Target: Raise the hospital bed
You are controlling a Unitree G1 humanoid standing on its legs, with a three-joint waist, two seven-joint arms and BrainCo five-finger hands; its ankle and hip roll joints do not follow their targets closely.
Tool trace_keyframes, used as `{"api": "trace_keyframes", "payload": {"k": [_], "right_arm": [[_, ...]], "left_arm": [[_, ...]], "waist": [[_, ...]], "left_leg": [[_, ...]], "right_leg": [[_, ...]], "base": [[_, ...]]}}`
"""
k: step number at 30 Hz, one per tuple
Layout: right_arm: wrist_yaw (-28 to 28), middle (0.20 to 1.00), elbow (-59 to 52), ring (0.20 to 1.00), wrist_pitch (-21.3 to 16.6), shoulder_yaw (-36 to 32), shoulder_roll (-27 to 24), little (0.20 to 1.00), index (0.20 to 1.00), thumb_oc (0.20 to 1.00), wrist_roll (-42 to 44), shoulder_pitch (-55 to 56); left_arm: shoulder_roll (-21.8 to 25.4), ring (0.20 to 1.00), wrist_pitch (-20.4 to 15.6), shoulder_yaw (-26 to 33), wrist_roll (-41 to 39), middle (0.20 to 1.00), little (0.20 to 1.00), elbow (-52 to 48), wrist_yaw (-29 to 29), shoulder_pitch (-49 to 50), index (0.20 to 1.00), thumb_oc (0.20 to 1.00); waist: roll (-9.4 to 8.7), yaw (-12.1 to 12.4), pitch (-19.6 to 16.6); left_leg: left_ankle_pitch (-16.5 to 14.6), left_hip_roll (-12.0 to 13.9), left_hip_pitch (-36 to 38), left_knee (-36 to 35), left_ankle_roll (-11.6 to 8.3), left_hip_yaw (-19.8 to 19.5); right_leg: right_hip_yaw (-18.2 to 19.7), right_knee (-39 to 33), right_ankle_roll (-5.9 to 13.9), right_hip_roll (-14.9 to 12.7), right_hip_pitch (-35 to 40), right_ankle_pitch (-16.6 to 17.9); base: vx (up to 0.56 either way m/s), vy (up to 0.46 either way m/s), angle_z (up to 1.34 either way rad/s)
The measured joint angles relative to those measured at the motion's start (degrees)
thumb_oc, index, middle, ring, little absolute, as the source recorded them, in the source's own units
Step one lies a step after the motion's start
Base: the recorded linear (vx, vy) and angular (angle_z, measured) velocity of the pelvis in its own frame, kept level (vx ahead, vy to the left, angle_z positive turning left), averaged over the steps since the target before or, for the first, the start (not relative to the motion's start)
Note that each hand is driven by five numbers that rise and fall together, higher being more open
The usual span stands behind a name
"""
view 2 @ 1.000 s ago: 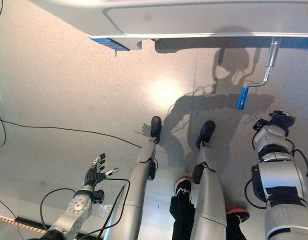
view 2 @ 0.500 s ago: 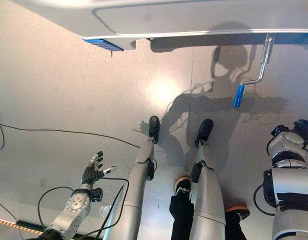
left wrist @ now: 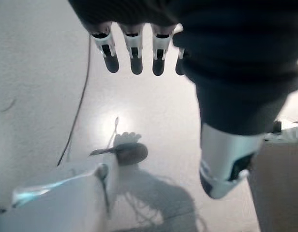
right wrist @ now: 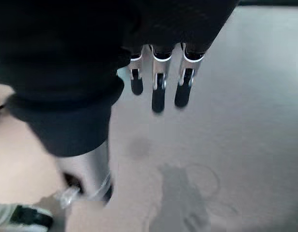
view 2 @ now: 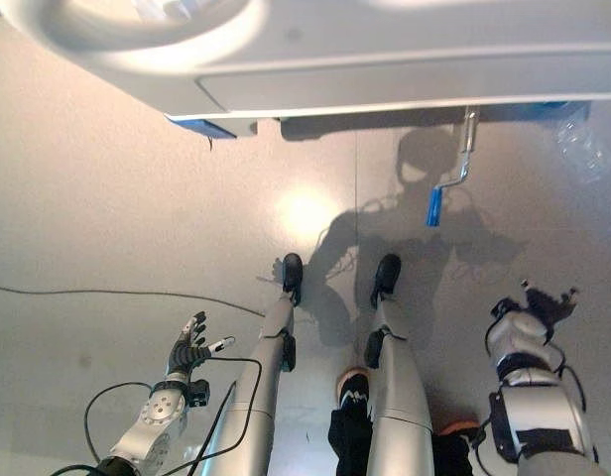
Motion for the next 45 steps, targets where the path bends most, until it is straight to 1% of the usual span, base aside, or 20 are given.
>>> {"api": "trace_keyframes", "payload": {"k": [1, 3, 4, 6, 7, 9, 10, 11, 14, 15, 18, 19, 20, 23, 25, 26, 28, 35, 37, 45], "right_arm": [[0.1, 1.0, 0.0, 1.0, 0.0, 0.2, 0.5, 1.0, 1.0, 1.0, -0.5, 1.1], [0.8, 1.0, -1.8, 1.0, -0.3, 0.6, 3.4, 1.0, 1.0, 1.0, -2.8, 6.3], [1.3, 1.0, -2.0, 1.0, -0.3, 0.9, 5.8, 1.0, 1.0, 1.0, -4.3, 10.0], [1.8, 1.0, -1.8, 1.0, -0.3, 1.2, 7.1, 1.0, 1.0, 1.0, -5.1, 13.3], [2.8, 1.0, -1.7, 1.0, -0.2, 0.9, 8.5, 1.0, 1.0, 1.0, -6.8, 16.3], [4.3, 1.0, 0.2, 1.0, 0.4, 1.2, 9.5, 1.0, 1.0, 1.0, -9.0, 19.6], [4.8, 1.0, 0.0, 1.0, 0.8, 1.4, 9.8, 1.0, 1.0, 1.0, -9.9, 21.3], [5.8, 1.0, 0.4, 1.0, 1.1, 1.4, 10.0, 1.0, 1.0, 1.0, -11.6, 23.7], [7.3, 1.0, 1.6, 1.0, 1.8, 1.5, 10.5, 1.0, 1.0, 1.0, -14.5, 25.0], [8.5, 1.0, 2.3, 1.0, 2.7, 3.1, 11.0, 1.0, 1.0, 1.0, -16.9, 26.0], [10.0, 1.0, 2.2, 1.0, 3.6, 5.1, 11.2, 1.0, 1.0, 1.0, -20.8, 27.8], [10.4, 1.0, 2.3, 1.0, 3.8, 5.1, 11.2, 1.0, 1.0, 1.0, -21.5, 28.0], [11.3, 1.0, 1.7, 1.0, 4.6, 5.2, 11.3, 1.0, 1.0, 1.0, -22.9, 29.0], [12.7, 1.0, 0.3, 1.0, 4.9, 5.9, 11.3, 1.0, 1.0, 1.0, -24.4, 31.5], [14.5, 1.0, -0.6, 1.0, 4.9, 7.8, 11.4, 1.0, 1.0, 1.0, -26.2, 33.2], [15.5, 1.0, -0.7, 1.0, 5.1, 8.9, 11.8, 1.0, 1.0, 1.0, -27.4, 34.0], [16.5, 1.0, -0.6, 1.0, 5.2, 8.9, 12.6, 1.0, 1.0, 1.0, -28.4, 34.9], [17.0, 1.0, 2.6, 1.0, 6.5, 8.9, 14.6, 1.0, 1.0, 1.0, -29.2, 36.5], [17.0, 1.0, 3.8, 1.0, 7.1, 8.9, 14.6, 1.0, 1.0, 1.0, -29.6, 36.9], [16.9, 1.0, 3.7, 1.0, 7.5, 9.2, 14.9, 1.0, 1.0, 1.0, -29.6, 36.4]], "left_arm": [[0.0, 1.0, 0.0, 0.0, 0.0, 1.0, 1.0, 0.7, -0.1, 0.0, 1.0, 1.0], [-0.5, 1.0, 0.3, 1.9, 2.4, 1.0, 1.0, 4.0, -0.2, 0.0, 1.0, 1.0], [-0.5, 1.0, 0.4, 2.3, 2.7, 1.0, 1.0, 6.7, -0.2, 0.1, 1.0, 1.0], [-0.3, 1.0, 0.3, 2.5, 4.7, 1.0, 1.0, 8.2, -0.5, 0.5, 1.0, 1.0], [-0.9, 1.0, 0.9, 4.5, 6.3, 1.0, 1.0, 10.8, -1.2, 0.3, 1.0, 1.0], [-0.9, 1.0, 1.1, 4.6, 8.0, 1.0, 1.0, 13.4, -2.2, 1.0, 1.0, 1.0], [-1.0, 1.0, 1.3, 4.5, 8.8, 1.0, 1.0, 14.0, -2.4, 1.6, 1.0, 1.0], [-1.0, 1.0, 1.4, 4.6, 9.1, 1.0, 1.0, 14.2, -2.9, 3.3, 1.0, 1.0], [-1.4, 1.0, 1.5, 5.5, 11.3, 1.0, 1.0, 15.6, -3.8, 4.1, 1.0, 1.0], [-1.7, 1.0, 1.6, 6.1, 12.0, 1.0, 1.0, 17.2, -4.5, 5.1, 1.0, 1.0], [-1.7, 1.0, 1.7, 6.2, 13.7, 1.0, 1.0, 18.2, -5.5, 6.4, 1.0, 1.0], [-1.7, 1.0, 1.8, 6.2, 14.0, 1.0, 1.0, 18.7, -5.8, 6.5, 1.0, 1.0], [-1.7, 1.0, 2.5, 6.4, 16.0, 1.0, 1.0, 19.4, -6.2, 7.6, 1.0, 1.0], [-2.0, 1.0, 2.7, 7.1, 18.0, 1.0, 1.0, 19.4, -6.9, 9.7, 1.0, 1.0], [-2.4, 1.0, 2.7, 7.4, 18.1, 1.0, 1.0, 19.3, -7.4, 10.7, 1.0, 1.0], [-2.6, 1.0, 2.8, 7.4, 19.2, 1.0, 1.0, 19.4, -8.0, 11.7, 1.0, 1.0], [-2.8, 1.0, 2.8, 7.4, 20.3, 1.0, 1.0, 19.8, -8.5, 12.3, 1.0, 1.0], [-5.0, 1.0, 4.0, 8.8, 20.4, 1.0, 1.0, 24.2, -9.0, 13.5, 1.0, 1.0], [-5.8, 1.0, 4.3, 8.9, 20.4, 1.0, 1.0, 25.3, -9.1, 13.9, 1.0, 1.0], [-6.6, 1.0, 4.3, 8.9, 20.4, 1.0, 1.0, 25.5, -9.0, 14.1, 1.0, 1.0]], "waist": [[-0.14, -0.3, 0.0], [-1.5, -0.9, 0.1], [-2.46, -0.6, -0.3], [-3.59, -1.0, -2.1], [-4.36, -0.8, -2.4], [-5.29, -0.7, -4.1], [-5.39, -0.6, -5.8], [-5.56, -0.5, -9.8], [-5.75, -0.6, -11.9], [-5.82, -0.6, -14.1], [-5.54, -0.8, -17.5], [-5.48, -0.7, -17.8], [-5.48, -0.7, -18.6], [-5.56, -0.7, -22.1], [-5.8, -0.7, -23.0], [-5.95, -0.6, -24.8], [-6.34, -0.6, -26.2], [-7.01, -0.5, -28.6], [-6.38, -0.5, -29.1], [-5.89, -0.5, -30.6]], "left_leg": [[-0.1, 0.0, 1.4, -0.5, -0.01, -0.1], [-0.3, 0.3, 6.9, -1.3, -0.13, 0.4], [-0.9, 0.5, 11.7, -2.1, -0.16, 0.5], [-1.9, 1.0, 14.0, -2.5, -0.34, 0.8], [-1.9, 1.0, 18.3, -3.8, -0.17, 1.3], [-1.9, 1.3, 24.1, -6.0, -0.18, 1.3], [-1.9, 1.3, 25.0, -6.6, -0.22, 1.4], [-2.4, 1.3, 25.1, -7.4, -0.35, 1.5], [-2.0, 1.0, 29.1, -9.0, 0.05, 1.8], [-2.1, 1.1, 31.8, -10.5, 0.02, 2.4], [-2.1, 1.3, 34.8, -12.4, 0.06, 2.9], [-2.1, 1.2, 35.7, -12.8, 0.06, 3.0], [-2.2, 1.3, 38.9, -13.9, -0.07, 3.2], [-2.9, 1.6, 40.6, -13.9, 0.06, 3.9], [-3.4, 1.5, 42.6, -13.9, 0.05, 4.2], [-3.6, 1.8, 42.8, -14.0, 0.0, 4.2], [-3.6, 1.8, 43.3, -14.0, -0.05, 4.3], [-4.2, 2.2, 44.7, -14.2, 0.08, 4.3], [-4.3, 2.2, 45.5, -14.2, 0.08, 4.3], [-4.5, 2.6, 46.4, -14.2, -0.12, 4.3]], "right_leg": [[0.0, -0.5, 0.14, 0.1, 1.5, 0.0], [0.0, -1.9, 0.35, 0.6, 7.1, -0.1], [-0.1, -3.2, 0.62, 0.8, 12.0, -0.3], [0.0, -3.9, 0.81, 0.8, 14.2, -0.7], [-0.2, -6.0, 1.07, 1.3, 19.0, -0.5], [-0.2, -9.3, 1.32, 1.6, 25.1, 0.0], [-0.3, -10.1, 1.37, 1.7, 26.2, 0.0], [-0.4, -11.0, 1.43, 1.7, 26.1, 0.0], [-0.4, -14.0, 1.74, 2.1, 30.7, 1.1], [-0.4, -15.7, 1.86, 2.2, 33.3, 1.2], [-0.2, -18.0, 2.15, 2.5, 36.3, 1.6], [-0.2, -18.5, 2.21, 2.5, 37.3, 1.7], [0.0, -18.7, 2.05, 2.8, 39.9, 1.6], [0.1, -18.7, 2.35, 2.8, 41.4, 0.9], [0.2, -18.7, 2.22, 2.9, 43.3, 0.7], [0.2, -18.7, 2.35, 2.9, 43.5, 0.4], [0.2, -18.7, 2.4, 3.0, 43.9, 0.3], [0.0, -18.8, 2.05, 2.9, 45.7, -0.1], [0.0, -18.9, 2.27, 2.9, 46.3, -0.2], [0.0, -18.9, 2.13, 3.2, 47.3, -0.4]], "base": [[0.05, -0.015, -0.05], [0.05, -0.006, -0.05], [0.1, -0.003, -0.1], [0.11, 0.008, -0.09], [0.12, 0.022, -0.07], [0.12, 0.024, -0.02], [0.1, 0.032, -0.03], [0.07, 0.019, -0.03], [0.08, 0.036, -0.05], [0.02, 0.029, -0.07], [0.04, 0.055, -0.07], [0.05, 0.035, -0.07], [0.04, 0.026, -0.07], [0.02, 0.03, -0.05], [0.01, 0.028, -0.04], [0.0, 0.022, -0.03], [0.0, 0.0, 0.0], [0.02, 0.022, 0.0], [0.0, 0.017, 0.0], [0.0, 0.004, 0.0]]}}
